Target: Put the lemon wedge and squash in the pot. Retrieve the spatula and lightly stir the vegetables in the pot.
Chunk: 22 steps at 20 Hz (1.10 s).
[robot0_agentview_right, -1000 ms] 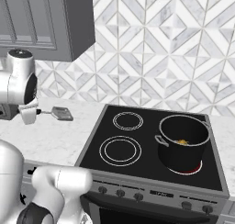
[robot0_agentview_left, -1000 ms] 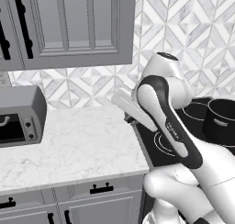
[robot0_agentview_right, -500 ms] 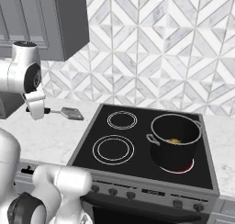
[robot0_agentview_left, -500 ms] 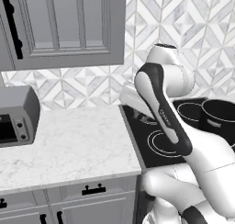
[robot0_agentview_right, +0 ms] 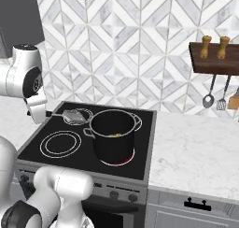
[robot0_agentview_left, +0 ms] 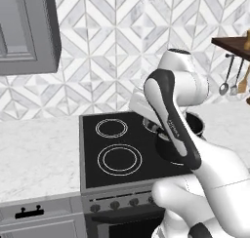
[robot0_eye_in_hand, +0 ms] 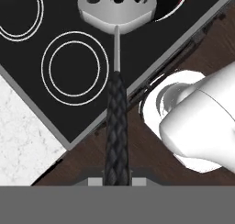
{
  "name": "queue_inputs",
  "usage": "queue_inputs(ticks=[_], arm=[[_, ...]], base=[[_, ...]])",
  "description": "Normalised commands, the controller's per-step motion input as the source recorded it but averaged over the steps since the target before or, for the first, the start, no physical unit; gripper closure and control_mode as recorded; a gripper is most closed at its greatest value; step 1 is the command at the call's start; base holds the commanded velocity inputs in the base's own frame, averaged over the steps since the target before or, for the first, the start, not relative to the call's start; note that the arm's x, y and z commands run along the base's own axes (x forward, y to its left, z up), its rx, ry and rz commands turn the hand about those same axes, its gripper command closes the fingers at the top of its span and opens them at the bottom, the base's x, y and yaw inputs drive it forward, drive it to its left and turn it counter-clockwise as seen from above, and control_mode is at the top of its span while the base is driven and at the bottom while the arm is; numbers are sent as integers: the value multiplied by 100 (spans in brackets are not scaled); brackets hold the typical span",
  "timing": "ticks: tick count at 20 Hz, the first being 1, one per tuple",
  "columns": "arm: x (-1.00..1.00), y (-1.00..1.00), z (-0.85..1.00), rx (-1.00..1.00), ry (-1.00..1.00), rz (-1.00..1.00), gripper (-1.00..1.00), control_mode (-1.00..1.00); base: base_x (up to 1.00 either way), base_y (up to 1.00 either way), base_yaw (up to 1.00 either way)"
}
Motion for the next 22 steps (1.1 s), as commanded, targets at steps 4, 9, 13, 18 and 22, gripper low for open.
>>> queue_inputs(ticks=[4, 9, 13, 18, 22], arm=[[0, 0, 0, 0, 0, 0, 100, 100], [0, 0, 0, 0, 0, 0, 100, 100], [0, 0, 0, 0, 0, 0, 100, 100], [66, -88, 39, 21, 9, 0, 100, -100], [73, -85, 19, 24, 10, 0, 100, -100]], base=[[41, -61, 0], [96, -45, 8], [99, -69, 11], [0, 0, 0], [0, 0, 0]])
